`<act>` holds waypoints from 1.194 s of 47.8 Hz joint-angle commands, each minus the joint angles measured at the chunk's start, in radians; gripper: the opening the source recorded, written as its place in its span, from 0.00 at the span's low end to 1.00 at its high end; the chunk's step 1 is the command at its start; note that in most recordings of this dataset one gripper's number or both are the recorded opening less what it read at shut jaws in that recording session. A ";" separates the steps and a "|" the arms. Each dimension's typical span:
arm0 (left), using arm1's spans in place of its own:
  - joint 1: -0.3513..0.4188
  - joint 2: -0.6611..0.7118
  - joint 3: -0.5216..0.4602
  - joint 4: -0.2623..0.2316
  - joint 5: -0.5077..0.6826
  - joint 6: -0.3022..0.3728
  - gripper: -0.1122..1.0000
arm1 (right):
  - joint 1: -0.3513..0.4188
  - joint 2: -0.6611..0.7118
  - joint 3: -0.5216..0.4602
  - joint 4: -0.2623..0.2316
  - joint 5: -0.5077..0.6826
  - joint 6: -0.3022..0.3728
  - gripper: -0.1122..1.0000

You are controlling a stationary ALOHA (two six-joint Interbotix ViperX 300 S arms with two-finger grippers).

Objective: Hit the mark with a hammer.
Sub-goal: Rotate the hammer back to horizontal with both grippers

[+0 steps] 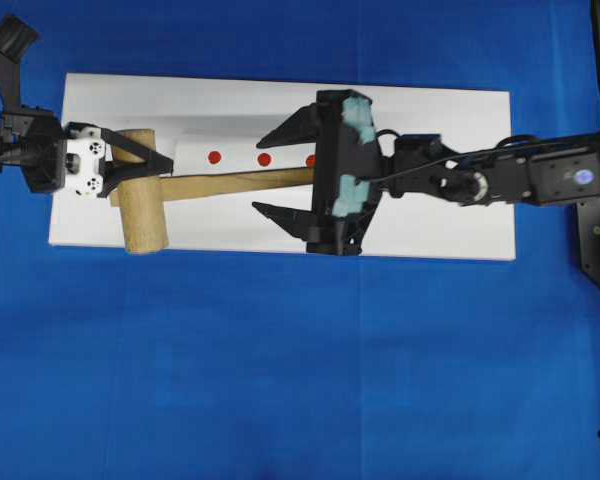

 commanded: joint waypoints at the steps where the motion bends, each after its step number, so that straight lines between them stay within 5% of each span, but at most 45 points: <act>1: -0.011 -0.005 -0.021 0.002 -0.006 -0.003 0.51 | 0.003 0.006 -0.032 -0.012 -0.006 -0.009 0.89; 14: -0.015 -0.002 -0.023 0.002 -0.006 -0.006 0.51 | 0.003 0.032 -0.043 -0.014 -0.012 -0.055 0.82; 28: -0.015 -0.002 -0.023 0.000 -0.006 -0.006 0.51 | 0.005 0.032 -0.044 -0.015 0.008 -0.066 0.18; 57: -0.006 -0.003 -0.025 0.000 -0.008 -0.002 0.51 | 0.012 0.032 -0.046 -0.014 0.014 -0.063 0.18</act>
